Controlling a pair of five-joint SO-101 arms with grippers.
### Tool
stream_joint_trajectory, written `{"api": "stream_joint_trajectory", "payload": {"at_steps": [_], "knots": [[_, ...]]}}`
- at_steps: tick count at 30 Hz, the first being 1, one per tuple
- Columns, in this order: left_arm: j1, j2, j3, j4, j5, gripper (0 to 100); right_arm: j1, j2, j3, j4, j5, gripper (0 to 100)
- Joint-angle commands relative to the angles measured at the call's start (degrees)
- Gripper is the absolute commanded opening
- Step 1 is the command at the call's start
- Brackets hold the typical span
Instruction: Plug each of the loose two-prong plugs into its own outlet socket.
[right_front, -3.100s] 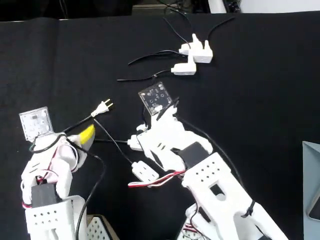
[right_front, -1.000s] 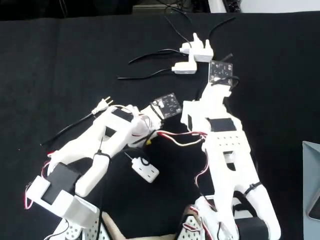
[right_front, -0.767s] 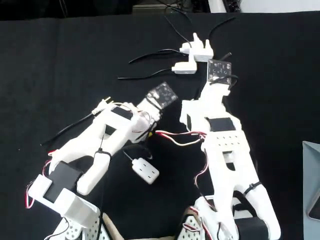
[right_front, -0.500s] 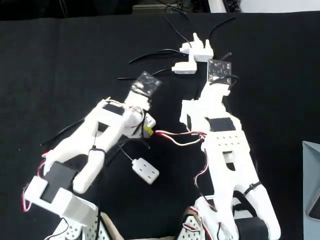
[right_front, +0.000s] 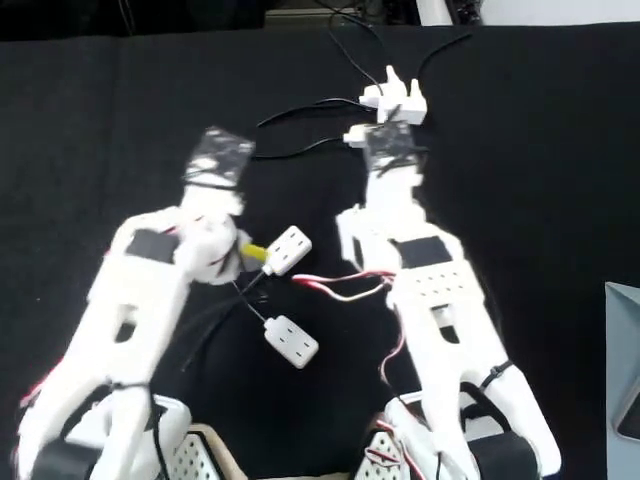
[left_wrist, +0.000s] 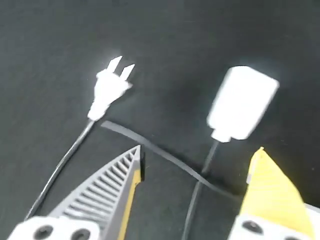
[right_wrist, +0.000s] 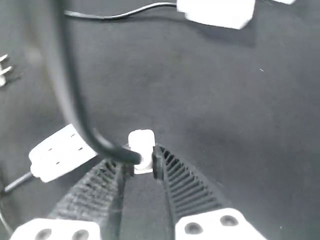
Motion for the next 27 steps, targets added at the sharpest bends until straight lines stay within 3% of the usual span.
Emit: {"api": "stream_joint_trajectory", "payload": {"at_steps": [1,10,16,27], "knots": [[-6.9,-9.14,5.05,0.26,1.93,33,-3.08,0.48,-4.53,-0.97,3.87,1.2],[-18.07,-18.64,19.38,-3.25,1.41,33,-11.78,4.35,-8.75,-0.97,10.46,1.2],[-19.3,-18.81,27.65,-13.1,1.41,33,-12.48,16.4,-14.9,-0.97,11.52,1.2],[-20.79,-19.25,28.7,-13.27,1.41,33,-13.54,22.2,-13.32,-8.35,11.52,1.2]]}}
